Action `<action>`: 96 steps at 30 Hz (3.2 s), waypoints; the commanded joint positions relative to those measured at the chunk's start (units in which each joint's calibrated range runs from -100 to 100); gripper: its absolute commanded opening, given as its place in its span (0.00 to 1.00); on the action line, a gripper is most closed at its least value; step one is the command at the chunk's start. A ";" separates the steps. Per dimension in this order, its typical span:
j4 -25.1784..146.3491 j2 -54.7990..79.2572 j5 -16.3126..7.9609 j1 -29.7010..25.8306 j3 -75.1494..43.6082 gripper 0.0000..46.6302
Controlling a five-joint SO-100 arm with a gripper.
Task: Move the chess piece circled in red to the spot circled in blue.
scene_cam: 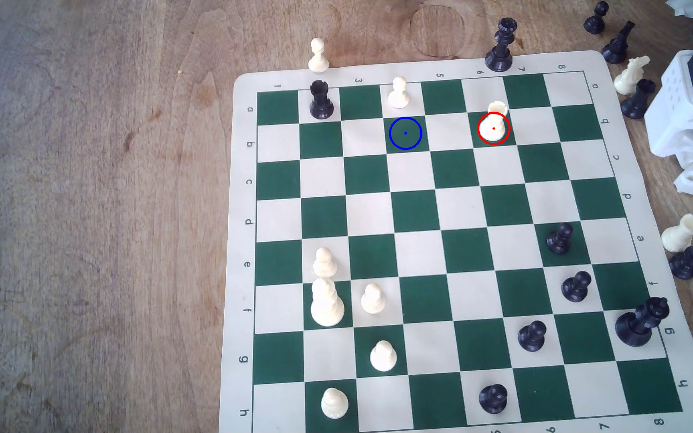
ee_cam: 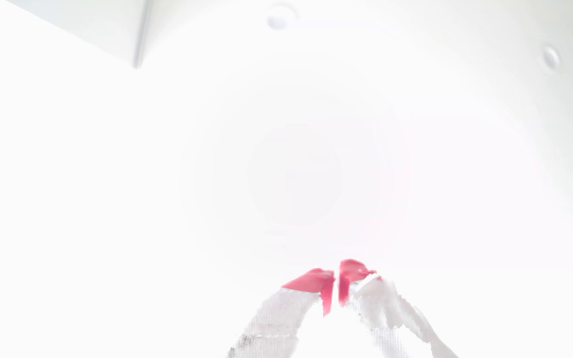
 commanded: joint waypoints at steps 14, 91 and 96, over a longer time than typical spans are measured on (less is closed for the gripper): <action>-13.22 0.22 6.54 -1.41 0.90 0.00; 143.13 61.43 -1.17 6.56 -46.69 0.47; 142.31 62.36 -0.98 6.96 -46.06 0.48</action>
